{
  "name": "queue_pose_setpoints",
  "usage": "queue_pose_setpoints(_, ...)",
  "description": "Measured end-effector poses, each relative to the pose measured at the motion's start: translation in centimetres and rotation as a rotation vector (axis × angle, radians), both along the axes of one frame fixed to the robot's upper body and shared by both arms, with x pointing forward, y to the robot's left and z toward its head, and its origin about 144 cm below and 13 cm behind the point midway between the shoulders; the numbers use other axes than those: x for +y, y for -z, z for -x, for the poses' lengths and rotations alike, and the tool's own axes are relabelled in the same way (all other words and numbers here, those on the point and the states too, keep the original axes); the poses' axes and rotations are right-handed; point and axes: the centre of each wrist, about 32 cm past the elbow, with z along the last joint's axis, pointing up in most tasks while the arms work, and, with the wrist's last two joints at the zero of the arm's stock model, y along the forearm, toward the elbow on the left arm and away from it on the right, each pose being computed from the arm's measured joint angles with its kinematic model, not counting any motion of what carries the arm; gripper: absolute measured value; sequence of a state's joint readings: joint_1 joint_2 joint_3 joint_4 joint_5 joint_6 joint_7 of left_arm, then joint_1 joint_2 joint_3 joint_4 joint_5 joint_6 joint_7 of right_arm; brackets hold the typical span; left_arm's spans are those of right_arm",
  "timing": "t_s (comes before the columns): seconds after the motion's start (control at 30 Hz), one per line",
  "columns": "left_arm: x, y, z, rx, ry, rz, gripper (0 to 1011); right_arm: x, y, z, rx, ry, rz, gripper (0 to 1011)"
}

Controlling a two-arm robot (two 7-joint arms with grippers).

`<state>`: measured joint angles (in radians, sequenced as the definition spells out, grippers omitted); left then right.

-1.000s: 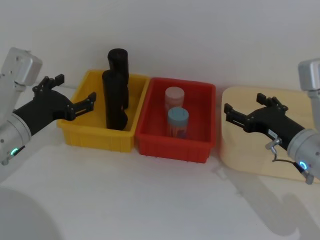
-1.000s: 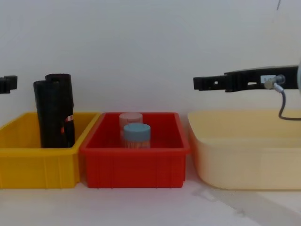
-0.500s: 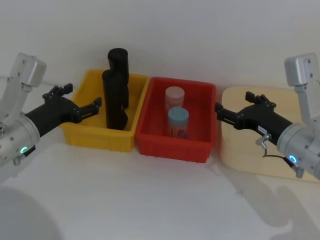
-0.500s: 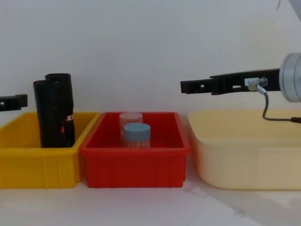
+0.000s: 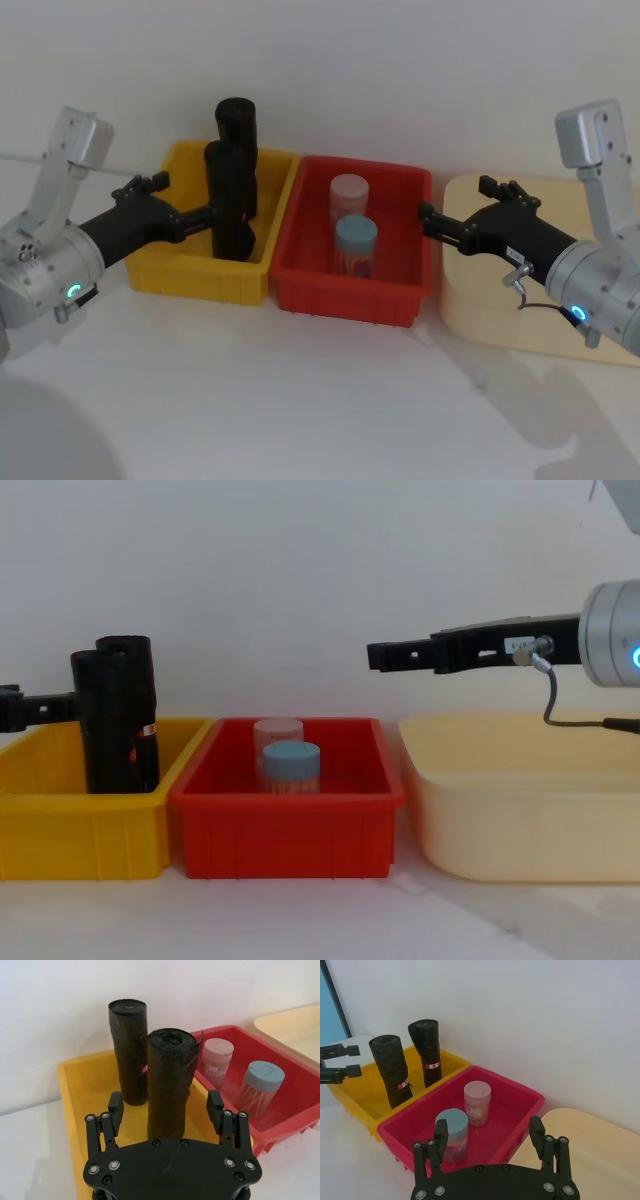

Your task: Pick up the garbage bag with the one hand and transfer it to the other hand.

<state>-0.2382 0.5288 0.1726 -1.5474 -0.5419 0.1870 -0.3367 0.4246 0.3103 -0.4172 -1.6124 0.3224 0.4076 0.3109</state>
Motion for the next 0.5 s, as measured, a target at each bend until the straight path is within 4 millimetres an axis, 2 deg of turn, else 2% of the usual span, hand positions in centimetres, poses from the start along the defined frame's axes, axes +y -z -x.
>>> queue_pose_setpoints(0.5,-1.1,-0.8,-2.8,-0.007,0.015,0.002,1001,-0.7,-0.4,-0.7,-0.008,-0.011,-0.003,1001)
